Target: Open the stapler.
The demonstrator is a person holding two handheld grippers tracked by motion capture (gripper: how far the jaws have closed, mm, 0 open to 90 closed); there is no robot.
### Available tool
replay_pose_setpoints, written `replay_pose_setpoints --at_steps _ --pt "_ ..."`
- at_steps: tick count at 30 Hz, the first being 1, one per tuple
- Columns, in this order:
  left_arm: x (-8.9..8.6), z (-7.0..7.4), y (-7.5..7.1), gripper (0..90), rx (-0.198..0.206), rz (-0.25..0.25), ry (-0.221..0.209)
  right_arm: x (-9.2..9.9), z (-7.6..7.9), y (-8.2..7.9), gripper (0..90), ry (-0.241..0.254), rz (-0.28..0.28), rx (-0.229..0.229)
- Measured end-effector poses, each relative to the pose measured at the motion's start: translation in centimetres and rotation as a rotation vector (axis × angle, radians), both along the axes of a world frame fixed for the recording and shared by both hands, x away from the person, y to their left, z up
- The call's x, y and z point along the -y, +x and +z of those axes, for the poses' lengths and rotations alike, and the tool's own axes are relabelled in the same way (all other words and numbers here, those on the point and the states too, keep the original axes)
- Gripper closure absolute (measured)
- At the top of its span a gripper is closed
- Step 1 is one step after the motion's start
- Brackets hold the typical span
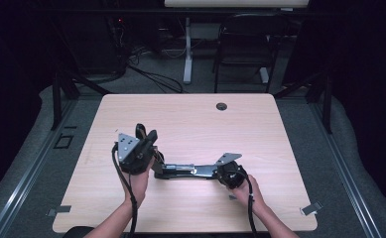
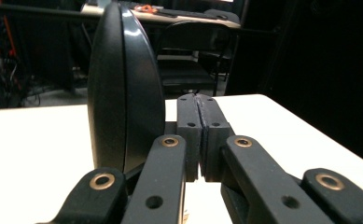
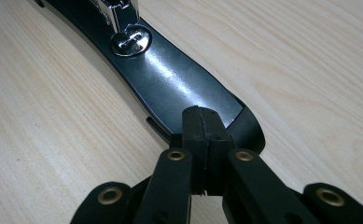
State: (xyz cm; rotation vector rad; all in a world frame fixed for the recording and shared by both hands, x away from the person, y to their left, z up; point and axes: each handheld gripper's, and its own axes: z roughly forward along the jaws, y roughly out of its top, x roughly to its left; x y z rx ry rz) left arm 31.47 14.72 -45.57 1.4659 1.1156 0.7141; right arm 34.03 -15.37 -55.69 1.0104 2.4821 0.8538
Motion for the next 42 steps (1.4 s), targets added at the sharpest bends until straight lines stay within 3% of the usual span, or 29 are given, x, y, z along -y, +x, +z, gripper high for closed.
replay_pose_setpoints --at_steps 7,11,14,25,28,31,32,35,37,42 --pt "-2.2 0.0 0.3 88.3 -0.024 0.068 -0.002 0.0 0.0 0.0 90.0 0.0 0.0 0.002" --pt "-4.1 -0.6 1.0 88.2 -0.099 0.11 -0.041 0.0 0.0 0.0 90.0 0.002 -0.002 0.0" --pt "-4.7 -1.0 1.2 88.3 -0.129 0.12 -0.053 0.0 -0.1 0.0 90.0 0.013 -0.004 -0.002" --pt "-4.5 -0.4 0.7 86.7 -0.098 0.103 -0.031 0.2 -0.1 0.1 90.0 0.019 0.004 -0.002" --pt "-4.4 -0.3 0.2 84.6 -0.092 0.059 -0.016 0.4 0.0 0.1 88.9 0.004 0.032 -0.001" --pt "-4.3 -0.1 0.2 82.4 -0.129 -0.039 -0.016 0.5 0.0 0.1 88.9 -0.001 0.049 0.003" --pt "-4.2 -0.1 0.3 81.4 -0.144 -0.097 -0.019 0.5 0.0 0.1 89.0 -0.001 0.05 0.009" --pt "-3.5 0.0 0.2 77.8 -0.157 -0.166 0.015 0.5 0.0 0.2 88.8 -0.004 0.055 0.003" --pt "-3.1 0.1 0.3 74.2 -0.166 -0.214 0.035 0.5 0.0 0.3 87.9 0.005 0.048 0.002" --pt "-1.7 -0.2 0.5 56.2 -0.238 -0.406 0.084 0.6 0.1 0.5 85.4 -0.005 0.069 -0.003"
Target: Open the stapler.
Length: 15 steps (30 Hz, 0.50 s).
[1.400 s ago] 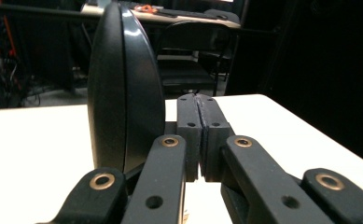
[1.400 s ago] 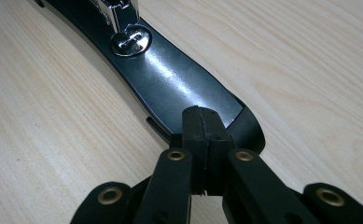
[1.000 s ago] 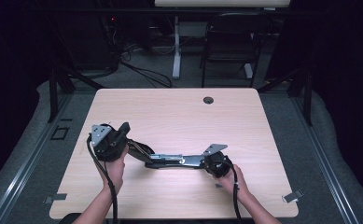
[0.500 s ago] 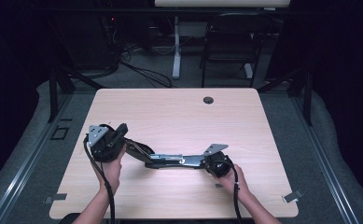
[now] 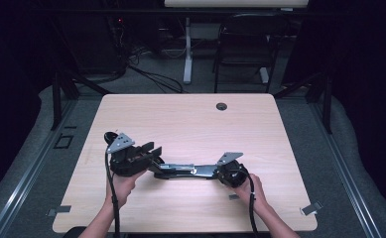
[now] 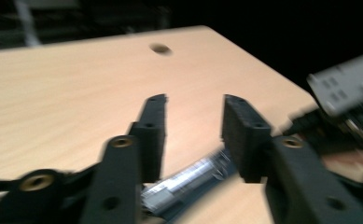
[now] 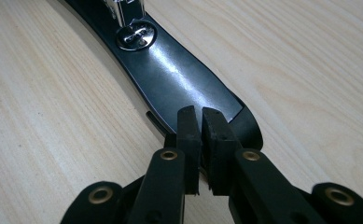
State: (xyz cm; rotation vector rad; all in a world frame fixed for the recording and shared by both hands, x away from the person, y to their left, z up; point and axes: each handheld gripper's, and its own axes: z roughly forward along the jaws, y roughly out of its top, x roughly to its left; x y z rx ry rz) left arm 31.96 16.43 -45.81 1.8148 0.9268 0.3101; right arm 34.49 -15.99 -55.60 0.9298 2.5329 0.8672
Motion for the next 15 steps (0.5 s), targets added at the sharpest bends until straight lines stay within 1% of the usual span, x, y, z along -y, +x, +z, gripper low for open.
replay_pose_setpoints --at_steps 1,2,4,5,6,8,9,10,12,13,14,15 --pt "0.2 -0.1 -0.1 54.3 -0.006 -0.041 0.01 0.0 0.0 0.0 84.0 -0.005 0.002 0.002" --pt "0.4 -0.2 -0.3 52.0 -0.007 -0.07 0.03 0.0 0.1 0.1 83.5 -0.011 0.01 0.002" --pt "0.8 -0.4 -0.7 47.1 -0.022 -0.124 0.074 0.1 0.3 0.3 80.7 -0.03 0.029 -0.007" --pt "0.8 -0.6 -0.7 44.6 -0.037 -0.153 0.08 0.1 0.3 0.4 79.5 -0.038 0.035 -0.013" --pt "0.9 -0.8 -0.7 42.0 -0.057 -0.178 0.09 0.1 0.4 0.5 78.3 -0.032 0.035 -0.019" --pt "0.9 -1.2 -0.7 36.5 -0.096 -0.222 0.112 0.1 0.6 0.7 75.2 -0.052 0.04 -0.047" --pt "1.0 -1.3 -0.7 33.7 -0.11 -0.237 0.115 0.1 0.7 0.8 72.0 -0.065 0.042 -0.062" --pt "0.9 -1.4 -0.7 32.1 -0.133 -0.257 0.112 0.1 0.7 0.8 69.6 -0.067 0.045 -0.071" --pt "0.9 -1.6 -0.6 27.6 -0.168 -0.287 0.102 0.0 1.0 0.8 61.1 -0.077 0.044 -0.087" --pt "0.9 -1.7 -0.7 26.0 -0.173 -0.295 0.107 -0.1 1.2 0.9 56.6 -0.077 0.045 -0.097" --pt "0.9 -1.7 -0.8 24.6 -0.18 -0.302 0.111 -0.1 1.3 0.9 45.1 -0.063 0.042 -0.106" --pt "0.9 -1.7 -0.9 23.1 -0.177 -0.304 0.114 -0.1 1.5 1.0 38.5 -0.058 0.046 -0.134"
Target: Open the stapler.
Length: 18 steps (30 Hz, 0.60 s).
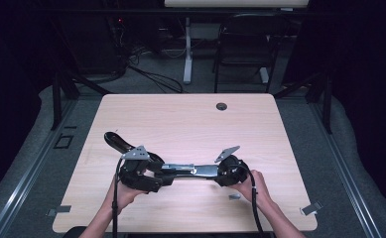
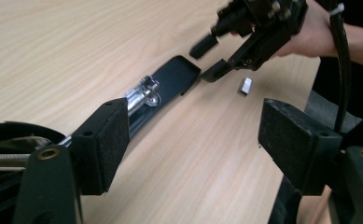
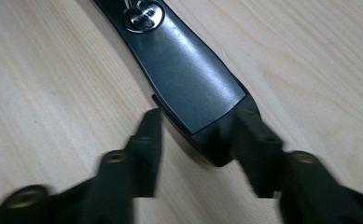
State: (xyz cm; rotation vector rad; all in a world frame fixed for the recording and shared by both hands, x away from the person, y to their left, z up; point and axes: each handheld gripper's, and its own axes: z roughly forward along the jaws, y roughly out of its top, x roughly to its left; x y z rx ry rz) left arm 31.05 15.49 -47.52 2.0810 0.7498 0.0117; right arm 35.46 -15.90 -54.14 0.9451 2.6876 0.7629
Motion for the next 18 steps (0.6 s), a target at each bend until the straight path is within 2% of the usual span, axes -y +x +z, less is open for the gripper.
replay_pose_setpoints --at_steps 2,4,8,12,14,16,18 --pt "0.0 0.0 -0.2 15.7 0.001 0.0 0.017 0.1 0.4 0.1 32.7 0.014 0.001 -0.024" --pt "0.0 -0.2 -0.4 15.5 -0.004 -0.015 0.029 0.4 0.7 0.2 28.1 0.025 0.007 -0.026" --pt "0.0 -0.7 -0.6 12.9 0.003 -0.016 0.091 1.0 1.5 0.3 15.8 0.026 -0.005 -0.026" --pt "0.1 -1.3 -0.6 9.3 0.008 -0.034 0.149 2.3 2.2 0.5 13.7 0.053 -0.004 -0.029" --pt "0.1 -1.5 -0.6 7.5 0.004 -0.037 0.156 3.3 2.4 0.6 13.6 0.064 -0.011 -0.043" --pt "0.2 -1.5 -0.5 5.8 -0.009 -0.037 0.144 4.1 2.7 0.5 11.6 0.066 -0.022 -0.042" --pt "0.2 -1.4 -0.5 4.2 -0.008 -0.042 0.127 4.4 3.2 0.4 0.0 0.05 -0.036 -0.035"
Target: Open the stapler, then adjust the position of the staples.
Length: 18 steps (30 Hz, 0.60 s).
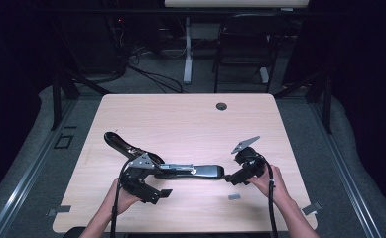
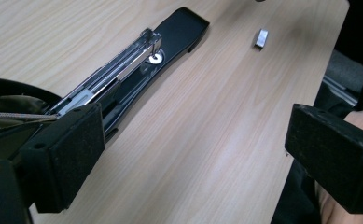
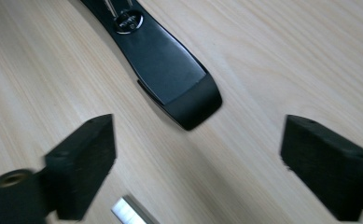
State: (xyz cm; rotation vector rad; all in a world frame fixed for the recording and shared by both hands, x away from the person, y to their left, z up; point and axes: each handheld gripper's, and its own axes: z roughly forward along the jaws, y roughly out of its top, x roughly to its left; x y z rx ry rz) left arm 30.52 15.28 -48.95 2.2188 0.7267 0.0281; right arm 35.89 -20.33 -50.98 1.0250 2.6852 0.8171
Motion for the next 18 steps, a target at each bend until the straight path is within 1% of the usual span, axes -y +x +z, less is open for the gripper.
replay_pose_setpoints --at_steps 1,3,5,6,8,10,11,13,14,18 --pt "0.0 0.0 0.0 3.6 0.001 0.003 -0.007 0.0 0.3 -0.1 0.0 -0.017 -0.006 0.007" --pt "0.0 0.0 0.0 2.1 -0.001 0.008 0.001 0.1 0.8 -0.2 0.0 -0.022 -0.004 0.032" --pt "-0.1 -0.2 0.1 1.3 -0.006 0.01 0.009 0.1 1.0 -0.3 0.0 -0.021 0.004 0.028" --pt "-0.1 -0.2 0.2 0.9 -0.012 0.014 0.009 0.2 1.1 -0.5 0.0 -0.04 0.008 0.023" --pt "-0.3 -0.3 0.3 0.5 -0.036 0.011 -0.011 0.3 1.2 -0.6 0.0 -0.054 0.02 0.021" --pt "-0.4 -0.3 0.5 0.3 -0.043 0.01 -0.018 0.4 1.3 -0.9 0.2 -0.057 0.058 0.019" --pt "-0.4 -0.3 0.5 0.3 -0.04 0.01 -0.016 0.5 1.5 -1.0 1.7 -0.061 0.074 0.02" --pt "-0.4 -0.3 0.5 0.2 -0.037 0.008 -0.012 0.5 1.6 -1.2 2.0 -0.064 0.095 0.024" --pt "-0.4 -0.4 0.5 0.2 -0.036 0.006 -0.011 0.5 1.6 -1.2 2.0 -0.074 0.107 0.02" --pt "-0.3 -0.5 0.7 0.0 -0.036 -0.001 0.005 0.6 1.5 -1.4 2.0 -0.097 0.127 0.008"
